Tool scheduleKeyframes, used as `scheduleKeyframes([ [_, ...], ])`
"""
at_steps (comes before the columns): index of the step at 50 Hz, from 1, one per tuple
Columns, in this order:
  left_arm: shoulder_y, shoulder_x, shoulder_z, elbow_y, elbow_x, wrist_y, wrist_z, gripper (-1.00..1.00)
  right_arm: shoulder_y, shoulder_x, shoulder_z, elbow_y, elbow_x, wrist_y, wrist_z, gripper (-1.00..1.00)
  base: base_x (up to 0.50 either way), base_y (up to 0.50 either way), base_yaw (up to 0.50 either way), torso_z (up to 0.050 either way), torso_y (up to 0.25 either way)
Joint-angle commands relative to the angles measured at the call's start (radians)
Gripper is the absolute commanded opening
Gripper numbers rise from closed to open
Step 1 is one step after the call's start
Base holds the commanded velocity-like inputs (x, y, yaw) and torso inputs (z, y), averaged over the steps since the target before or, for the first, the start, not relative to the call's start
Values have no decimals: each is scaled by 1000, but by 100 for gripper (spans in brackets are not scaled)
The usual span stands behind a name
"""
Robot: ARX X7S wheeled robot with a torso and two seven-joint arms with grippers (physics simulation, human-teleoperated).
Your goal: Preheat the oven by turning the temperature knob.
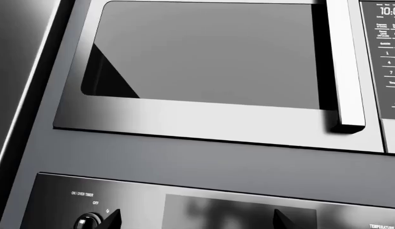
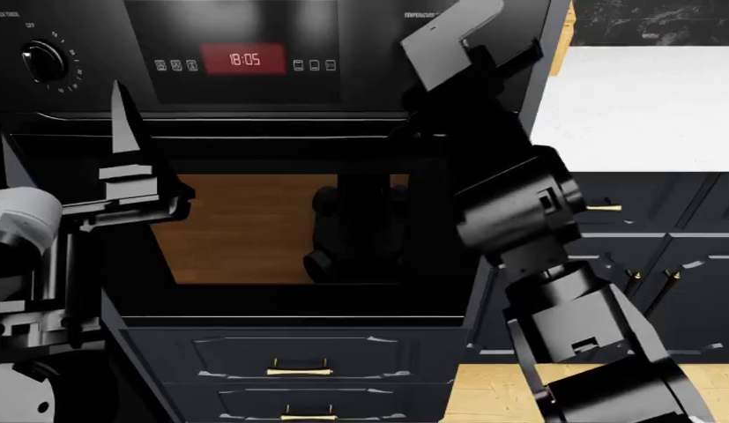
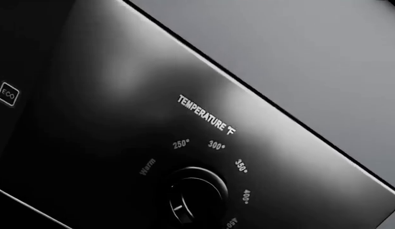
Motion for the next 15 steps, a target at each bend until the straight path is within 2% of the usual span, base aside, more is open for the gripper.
scheduleKeyframes([
  [1,-5,-3,1,3,-6,-6,-5,100,34,-18,37,-62,49,9,24,-100,0,0,0,0,10],
  [15,-3,-5,6,-1,-1,1,-6,100,41,-18,80,-56,129,7,51,-100,-3,0,0,1,4],
])
